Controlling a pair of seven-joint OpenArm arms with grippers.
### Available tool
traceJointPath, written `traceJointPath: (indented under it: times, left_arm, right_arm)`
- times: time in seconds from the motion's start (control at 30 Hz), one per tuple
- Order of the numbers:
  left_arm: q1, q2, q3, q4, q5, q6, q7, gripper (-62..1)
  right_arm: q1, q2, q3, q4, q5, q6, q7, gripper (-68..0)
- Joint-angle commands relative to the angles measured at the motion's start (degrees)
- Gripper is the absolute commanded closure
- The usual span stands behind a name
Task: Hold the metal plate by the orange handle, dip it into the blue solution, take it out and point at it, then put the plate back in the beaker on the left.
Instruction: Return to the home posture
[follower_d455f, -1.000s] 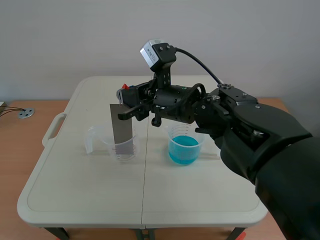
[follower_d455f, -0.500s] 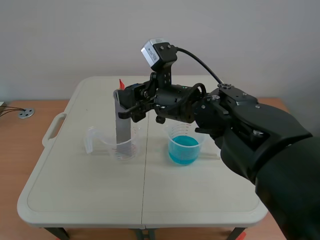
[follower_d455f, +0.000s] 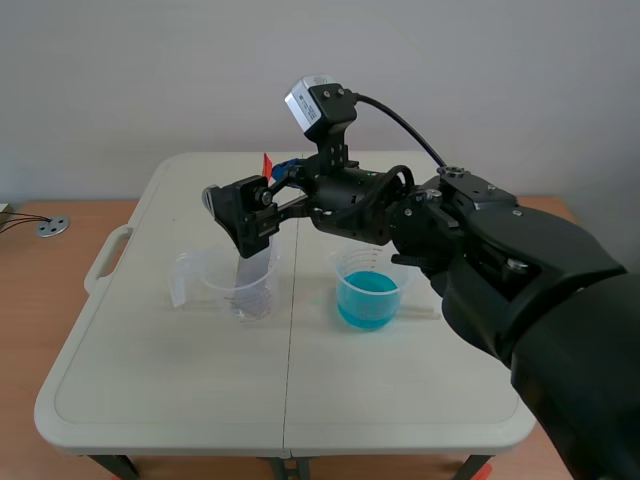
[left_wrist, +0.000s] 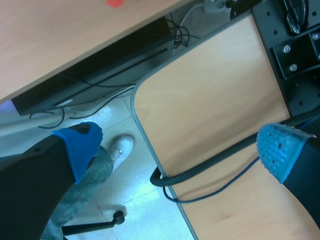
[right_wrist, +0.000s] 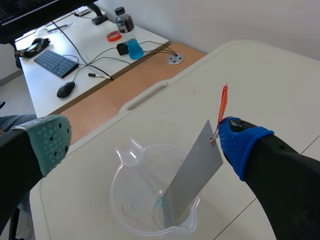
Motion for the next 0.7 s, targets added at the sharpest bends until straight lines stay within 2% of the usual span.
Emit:
traceJointPath:
  times: [0.0,0.13,0.4,0.53,0.67]
  left_arm:
    - [-0.13,-0.33,0.07,0.35,-0.37,0.07,-0.57,-62.3]
    - [-0.24,-0.33,0.07,0.35,-0.35,0.07,-0.61,-62.3]
    - [-1.66,-0.33,-0.11,0.46,-0.81,0.15,-1.46,-62.3]
    - [-4.44,-0.5,-1.92,0.96,-3.54,0.15,-1.49,-62.3]
    - [-7.08,-1.46,-4.31,3.85,-4.0,0.13,-2.38,-62.3]
  right_arm:
    - [1.75,-0.04,1.2,0.76,1.03,-0.02,0.61,-65.6]
    - [1.77,1.22,2.45,1.53,1.03,0.0,0.59,-66.4]
    - [1.57,6.91,2.58,5.77,2.58,0.0,0.59,-66.4]
    - [0.9,9.9,2.64,8.33,2.58,-0.24,0.61,-66.4]
    - [-0.44,12.9,2.64,10.27,2.56,-0.5,0.66,-66.4]
